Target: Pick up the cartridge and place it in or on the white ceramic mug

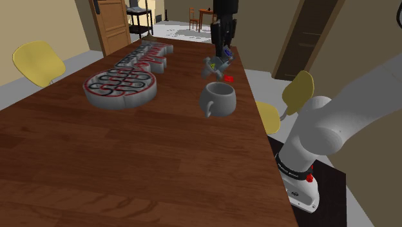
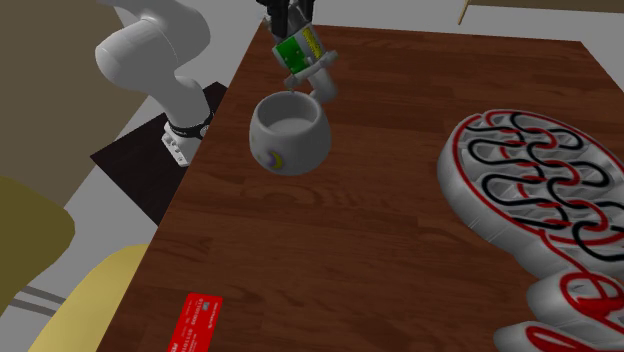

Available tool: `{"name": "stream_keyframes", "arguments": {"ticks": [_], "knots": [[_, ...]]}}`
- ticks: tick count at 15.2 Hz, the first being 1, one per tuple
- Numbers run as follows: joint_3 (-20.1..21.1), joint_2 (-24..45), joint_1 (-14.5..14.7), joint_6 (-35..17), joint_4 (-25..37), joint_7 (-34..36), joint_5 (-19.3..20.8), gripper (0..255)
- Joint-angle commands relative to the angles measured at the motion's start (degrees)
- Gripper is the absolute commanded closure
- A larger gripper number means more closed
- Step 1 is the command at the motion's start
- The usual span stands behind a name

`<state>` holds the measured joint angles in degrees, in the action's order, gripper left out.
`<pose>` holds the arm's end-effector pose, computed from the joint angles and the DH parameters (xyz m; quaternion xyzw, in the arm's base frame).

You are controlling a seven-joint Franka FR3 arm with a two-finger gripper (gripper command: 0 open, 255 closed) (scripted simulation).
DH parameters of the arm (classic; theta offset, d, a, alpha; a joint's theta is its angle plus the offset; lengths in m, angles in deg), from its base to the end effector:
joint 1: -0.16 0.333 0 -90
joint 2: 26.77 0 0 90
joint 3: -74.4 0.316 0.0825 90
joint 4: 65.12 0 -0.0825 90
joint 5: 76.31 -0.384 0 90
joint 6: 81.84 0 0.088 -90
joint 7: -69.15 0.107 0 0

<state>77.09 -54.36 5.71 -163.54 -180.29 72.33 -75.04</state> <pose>0.3794 0.0568 0.6343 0.9976 0.0398 -0.0491 0.0268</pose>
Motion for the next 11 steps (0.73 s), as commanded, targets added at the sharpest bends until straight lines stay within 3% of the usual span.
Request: {"name": "stream_keyframes", "arguments": {"ticks": [1, 5, 11], "knots": [[-0.04, -0.33, 0.0, -1.54, -1.82, -0.01, 0.0, 255], [-0.03, -1.15, 0.04, -4.93, -6.04, 0.09, -0.04, 255], [-0.03, -1.15, 0.03, -4.93, -6.04, 0.08, -0.04, 255]]}}
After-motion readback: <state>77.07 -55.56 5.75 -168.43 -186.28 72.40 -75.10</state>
